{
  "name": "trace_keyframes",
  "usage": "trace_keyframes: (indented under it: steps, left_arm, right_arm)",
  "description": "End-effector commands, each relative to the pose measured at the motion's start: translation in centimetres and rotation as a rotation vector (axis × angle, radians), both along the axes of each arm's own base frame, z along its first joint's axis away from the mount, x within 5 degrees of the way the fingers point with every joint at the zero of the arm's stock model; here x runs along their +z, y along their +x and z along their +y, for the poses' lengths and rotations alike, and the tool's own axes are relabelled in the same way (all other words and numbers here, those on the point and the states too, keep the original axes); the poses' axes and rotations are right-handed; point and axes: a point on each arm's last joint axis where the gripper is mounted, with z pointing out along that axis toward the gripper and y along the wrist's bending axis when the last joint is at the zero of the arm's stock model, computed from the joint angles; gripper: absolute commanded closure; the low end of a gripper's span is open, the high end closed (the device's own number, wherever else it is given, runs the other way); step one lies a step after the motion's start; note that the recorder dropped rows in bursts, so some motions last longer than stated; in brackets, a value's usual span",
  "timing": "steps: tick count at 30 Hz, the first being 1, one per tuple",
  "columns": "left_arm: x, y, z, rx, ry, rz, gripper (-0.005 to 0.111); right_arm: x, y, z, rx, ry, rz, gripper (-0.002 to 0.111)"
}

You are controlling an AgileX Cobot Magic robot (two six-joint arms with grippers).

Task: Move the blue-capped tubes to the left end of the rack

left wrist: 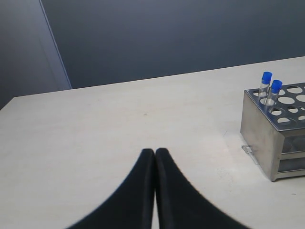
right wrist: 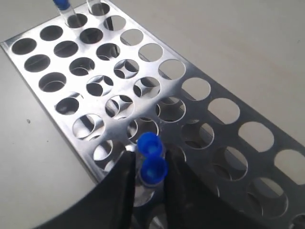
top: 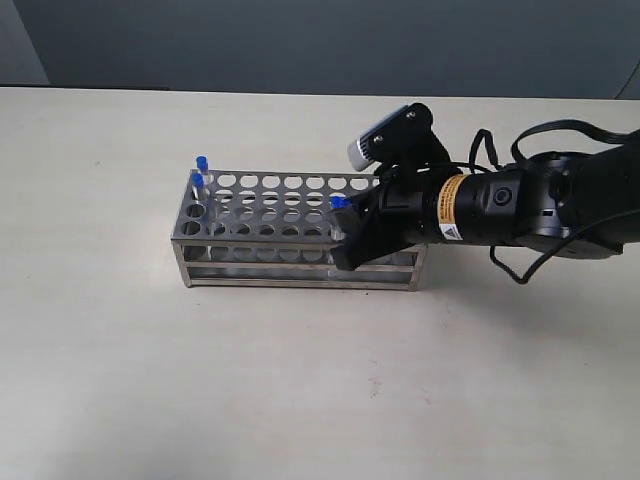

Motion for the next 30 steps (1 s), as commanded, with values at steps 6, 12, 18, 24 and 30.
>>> trace_keyframes:
  steps: [6, 12, 18, 24, 30]
  left_arm:
    - [0.1, 0.0, 0.0, -0.003, 0.002, -0.009, 0.106]
    - [0.1, 0.0, 0.0, -0.003, 0.002, -0.009, 0.106]
    - [0.1, 0.0, 0.0, -0.003, 0.002, -0.009, 0.106]
    - [0.1, 0.0, 0.0, -0.003, 0.002, -0.009, 0.106]
    - [0.1, 0.0, 0.0, -0.003, 0.002, -0.009, 0.106]
  right_arm:
    - [2.5, 0.0, -0.5, -0.017, 0.009, -0.069, 0.109]
    - [8.4, -0.8, -0.9, 0.017, 0.092, -0.244, 0.109]
    - [10.9, 0.7, 2.8, 0.140, 0.235, -0.315, 0.109]
    - [8.6, 0.3, 8.0, 0.285, 0.203, -0.274, 0.109]
    - [6.9, -0.1, 12.1, 0.377, 0.187, -0.243, 0.109]
